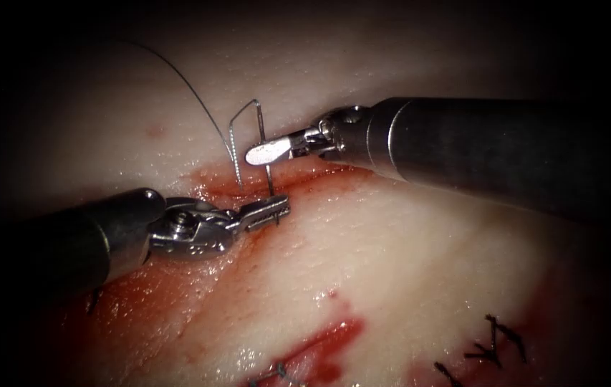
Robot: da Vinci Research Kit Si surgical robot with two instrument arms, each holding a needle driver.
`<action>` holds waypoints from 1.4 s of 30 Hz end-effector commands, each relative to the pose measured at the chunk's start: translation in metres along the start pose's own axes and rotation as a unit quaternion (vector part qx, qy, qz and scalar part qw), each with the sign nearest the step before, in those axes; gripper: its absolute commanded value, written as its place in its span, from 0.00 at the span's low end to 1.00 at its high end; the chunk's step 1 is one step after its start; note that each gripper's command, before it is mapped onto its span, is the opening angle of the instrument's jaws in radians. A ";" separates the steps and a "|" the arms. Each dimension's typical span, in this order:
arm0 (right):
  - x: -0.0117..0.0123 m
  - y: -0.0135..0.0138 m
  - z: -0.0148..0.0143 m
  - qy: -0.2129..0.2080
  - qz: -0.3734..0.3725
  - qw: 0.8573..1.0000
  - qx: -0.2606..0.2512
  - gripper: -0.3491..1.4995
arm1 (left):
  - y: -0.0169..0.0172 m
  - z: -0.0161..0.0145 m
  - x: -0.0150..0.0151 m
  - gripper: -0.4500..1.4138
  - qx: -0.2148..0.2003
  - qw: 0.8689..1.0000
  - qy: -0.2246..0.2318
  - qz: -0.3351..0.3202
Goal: Wound Closure
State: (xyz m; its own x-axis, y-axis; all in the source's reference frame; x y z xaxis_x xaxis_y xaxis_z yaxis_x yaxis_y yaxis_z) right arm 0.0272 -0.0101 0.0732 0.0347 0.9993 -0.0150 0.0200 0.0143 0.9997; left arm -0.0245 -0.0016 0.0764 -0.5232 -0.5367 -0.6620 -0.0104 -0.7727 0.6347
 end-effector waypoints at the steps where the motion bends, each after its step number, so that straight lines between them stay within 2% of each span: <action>1: 0.0006 0.0004 0.0010 0.001 -0.010 1.000 -0.006 0.00 | -0.0002 0.0009 -0.0003 0.00 0.001 1.000 0.000 0.001; 5: 0.0007 0.0004 0.0012 0.007 -0.009 1.000 -0.022 0.00 | -0.0002 0.0010 0.0000 0.00 0.000 1.000 0.000 0.001; 6: 0.0007 0.0004 0.0012 0.007 -0.015 1.000 -0.023 0.00 | -0.0002 0.0011 0.0001 0.05 -0.001 1.000 -0.001 0.001; 7: 0.0008 0.0004 0.0012 0.009 -0.021 0.999 -0.024 0.00 | -0.0002 0.0012 0.0002 0.32 -0.004 1.000 -0.001 -0.002; 8: 0.0009 0.0005 0.0011 0.010 -0.030 0.999 -0.026 0.00 | -0.0002 0.0013 0.0003 0.68 -0.008 1.000 -0.002 -0.026; 9: 0.0010 0.0006 0.0010 0.010 -0.036 0.999 -0.028 0.00 | -0.0002 0.0013 0.0003 0.76 -0.012 0.999 -0.003 -0.037; 11: 0.0012 0.0009 0.0007 0.015 -0.066 0.997 -0.033 0.00 | -0.0001 0.0012 0.0006 0.86 -0.016 0.997 -0.002 -0.076; 14: 0.0014 0.0014 0.0003 0.019 -0.100 0.994 -0.036 0.00 | -0.0001 0.0008 0.0010 0.92 -0.018 0.991 -0.002 -0.134; 17: 0.0016 0.0017 0.0000 0.026 -0.136 0.989 -0.044 0.00 | 0.0000 -0.0001 0.0011 0.86 -0.048 0.977 -0.004 -0.208; 18: 0.0017 0.0017 -0.0002 0.029 -0.151 0.987 -0.049 0.00 | 0.0001 -0.0008 0.0009 0.78 -0.075 0.967 -0.009 -0.245; 20: 0.0018 0.0017 -0.0004 0.037 -0.161 0.985 -0.053 0.00 | 0.0001 -0.0016 0.0005 0.69 -0.105 0.958 -0.008 -0.268; 21: 0.0019 0.0017 -0.0004 0.039 -0.170 0.983 -0.056 0.00 | 0.0001 -0.0021 0.0001 0.59 -0.118 0.952 -0.004 -0.281; 22: 0.0019 0.0017 -0.0004 0.042 -0.178 0.981 -0.060 0.00 | 0.0001 -0.0025 -0.0002 0.43 -0.125 0.949 0.004 -0.289; 23: 0.0019 0.0016 -0.0004 0.043 -0.181 0.981 -0.060 0.00 | 0.0001 -0.0029 -0.0007 0.23 -0.131 0.944 0.016 -0.303; 25: 0.0019 0.0016 -0.0004 0.045 -0.193 0.978 -0.059 0.00 | 0.0000 -0.0033 -0.0016 0.00 -0.140 0.935 0.033 -0.323; 28: 0.0019 0.0016 -0.0003 0.046 -0.210 0.975 -0.060 0.00 | 0.0001 -0.0033 -0.0027 0.00 -0.148 0.931 0.026 -0.333; 34: 0.0018 0.0015 -0.0002 0.044 -0.238 0.968 -0.061 0.00 | 0.0004 -0.0020 -0.0052 0.00 -0.156 0.921 -0.063 -0.352; 38: 0.0019 0.0012 -0.0002 0.046 -0.248 0.966 -0.060 0.00 | 0.0013 -0.0010 -0.0064 0.00 -0.191 0.916 -0.130 -0.328; 42: 0.0019 0.0012 -0.0002 0.046 -0.253 0.964 -0.060 0.00 | 0.0021 -0.0003 -0.0071 0.00 -0.203 0.912 -0.159 -0.318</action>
State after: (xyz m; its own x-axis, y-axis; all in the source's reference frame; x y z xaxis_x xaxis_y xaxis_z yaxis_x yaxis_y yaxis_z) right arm 0.0262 -0.0087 0.0740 -0.0357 0.8632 -0.5035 -0.1080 0.4976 0.8607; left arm -0.0201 -0.0001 0.0821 -0.7499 0.1399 -0.6466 -0.1129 -0.9901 -0.0833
